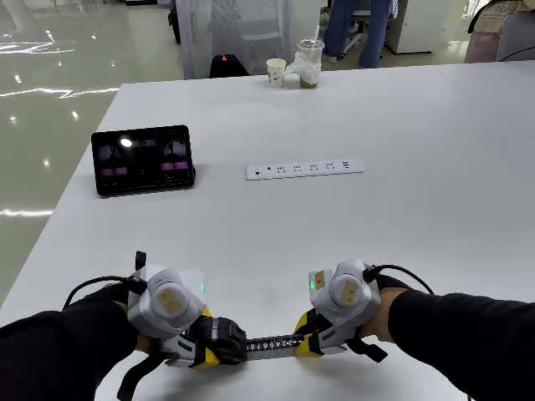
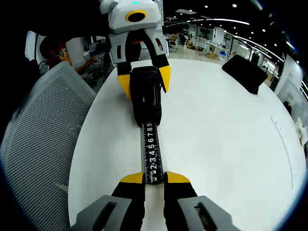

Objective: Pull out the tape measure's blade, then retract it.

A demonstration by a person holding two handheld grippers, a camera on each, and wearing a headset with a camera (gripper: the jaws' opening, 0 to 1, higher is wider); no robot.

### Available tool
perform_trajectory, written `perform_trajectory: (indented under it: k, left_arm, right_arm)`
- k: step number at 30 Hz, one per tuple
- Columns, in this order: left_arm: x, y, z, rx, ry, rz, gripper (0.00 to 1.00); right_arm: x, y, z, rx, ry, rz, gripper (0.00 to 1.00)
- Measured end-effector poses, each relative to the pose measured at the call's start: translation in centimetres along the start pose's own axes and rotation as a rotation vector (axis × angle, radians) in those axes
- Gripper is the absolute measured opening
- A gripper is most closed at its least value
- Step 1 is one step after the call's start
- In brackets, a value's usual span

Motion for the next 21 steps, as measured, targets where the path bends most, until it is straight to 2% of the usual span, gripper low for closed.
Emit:
perform_trajectory:
  k: [21]
  left_arm:
    - [-0.1,-0.2,0.1,0.010,-0.011,-0.002,0.30]
  right_arm:
    - [0.0,1.1,-1.6,0.018,0.008,-0.003,0.11]
Point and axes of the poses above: the centre of the closed fingertips' face, and the gripper's own axes: y roughly backward along the fingers, x roughly to its left, z roughly out of its top, the point moved 9 cm from there along y, roughly backward along the fingers, and after that the axes turned 2 degrees about y, right-handed, at the moved point
